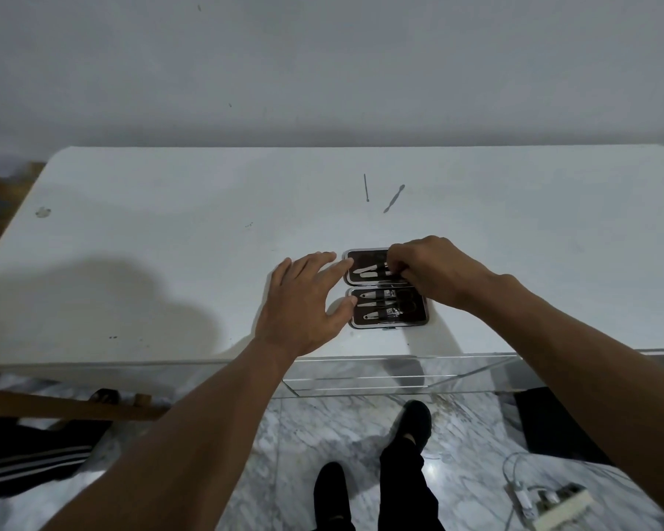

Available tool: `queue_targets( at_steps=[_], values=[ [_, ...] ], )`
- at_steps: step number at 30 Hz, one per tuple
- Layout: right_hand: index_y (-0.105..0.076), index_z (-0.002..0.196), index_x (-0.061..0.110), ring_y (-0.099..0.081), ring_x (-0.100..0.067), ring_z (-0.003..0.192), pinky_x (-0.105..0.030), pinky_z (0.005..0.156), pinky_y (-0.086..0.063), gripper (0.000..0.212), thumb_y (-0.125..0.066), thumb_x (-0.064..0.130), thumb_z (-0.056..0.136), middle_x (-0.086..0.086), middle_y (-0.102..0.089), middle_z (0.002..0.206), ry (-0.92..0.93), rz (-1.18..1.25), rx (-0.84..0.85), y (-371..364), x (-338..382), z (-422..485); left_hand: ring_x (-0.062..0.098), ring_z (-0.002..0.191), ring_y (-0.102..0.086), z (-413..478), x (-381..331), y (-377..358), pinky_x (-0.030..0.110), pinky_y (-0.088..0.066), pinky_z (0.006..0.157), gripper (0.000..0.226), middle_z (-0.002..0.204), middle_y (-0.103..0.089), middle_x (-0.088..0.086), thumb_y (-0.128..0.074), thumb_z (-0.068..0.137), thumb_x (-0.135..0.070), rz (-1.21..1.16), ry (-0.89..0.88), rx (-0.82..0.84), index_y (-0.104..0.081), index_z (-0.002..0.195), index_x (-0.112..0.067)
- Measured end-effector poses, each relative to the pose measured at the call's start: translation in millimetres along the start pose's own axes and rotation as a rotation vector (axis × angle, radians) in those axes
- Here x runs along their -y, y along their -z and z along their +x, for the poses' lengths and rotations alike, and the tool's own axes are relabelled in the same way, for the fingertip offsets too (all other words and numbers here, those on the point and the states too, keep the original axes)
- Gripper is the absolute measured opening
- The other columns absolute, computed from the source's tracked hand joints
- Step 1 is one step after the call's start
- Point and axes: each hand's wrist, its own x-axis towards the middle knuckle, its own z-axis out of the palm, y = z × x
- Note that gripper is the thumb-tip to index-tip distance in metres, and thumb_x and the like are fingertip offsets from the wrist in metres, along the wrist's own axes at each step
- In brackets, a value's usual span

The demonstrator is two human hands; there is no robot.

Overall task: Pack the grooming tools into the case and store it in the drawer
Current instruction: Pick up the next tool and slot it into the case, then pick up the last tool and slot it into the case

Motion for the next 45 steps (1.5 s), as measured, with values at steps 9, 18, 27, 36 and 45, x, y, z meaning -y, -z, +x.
queue_targets(
  at_steps=[9,18,27,36,45],
  values=[
    [-0.059,0.094,0.015,-0.055,-0.031,0.078,-0.039,0.071,-0.05,0.024,-0.047,-0.002,0.083,-0.011,-0.066,0.089,0.005,0.006,-0.012,-5.4,4.2,5.8,0.011,0.138,-0.035,0.0,0.5,0.1,0.043,-0.021,0.118,0.055,0.147,-0.046,-0.01,-0.044,0.091,-0.055,0.0,-0.001,0.011,-0.043,0.143,-0.037],
    [-0.059,0.095,0.015,-0.056,-0.031,0.08,-0.039,0.071,-0.05,0.023,-0.046,-0.001,0.084,-0.011,-0.066,0.09,-0.016,0.013,0.009,-2.8,7.4,5.3,0.011,0.138,-0.035,0.5,-0.1,1.3,0.043,-0.02,0.118,0.055,0.147,-0.046,-0.01,-0.043,0.091,-0.056,-0.016,0.001,0.02,-0.043,0.143,-0.037],
    [-0.059,0.089,0.013,-0.058,-0.032,0.077,-0.042,0.071,-0.051,0.013,-0.047,0.009,0.087,-0.008,-0.068,0.083,-0.035,-0.014,-0.045,13.2,5.1,3.6,0.014,0.142,-0.032,0.9,-2.0,3.7,0.049,-0.015,0.12,0.058,0.15,-0.044,-0.004,-0.037,0.091,-0.057,-0.022,0.001,0.031,-0.042,0.144,-0.036],
    [-0.06,0.12,0.008,-0.059,-0.034,0.107,-0.037,0.088,-0.048,0.029,-0.051,0.012,0.092,-0.014,-0.064,0.117,-0.167,-0.06,-0.061,22.8,-17.3,39.1,0.015,0.148,-0.022,1.7,1.2,1.0,0.049,-0.015,0.121,0.06,0.157,-0.035,-0.001,-0.035,0.092,-0.059,-0.031,0.02,0.062,-0.034,0.148,-0.038],
    [-0.059,0.124,0.007,-0.054,-0.033,0.117,-0.037,0.098,-0.045,0.045,-0.047,-0.007,0.083,-0.014,-0.058,0.128,-0.173,-0.086,0.038,24.6,-35.0,89.2,0.013,0.147,-0.021,2.4,0.2,3.6,0.047,-0.014,0.122,0.06,0.156,-0.035,-0.005,-0.039,0.09,-0.058,-0.049,0.04,0.07,-0.035,0.147,-0.04]
  ],
)
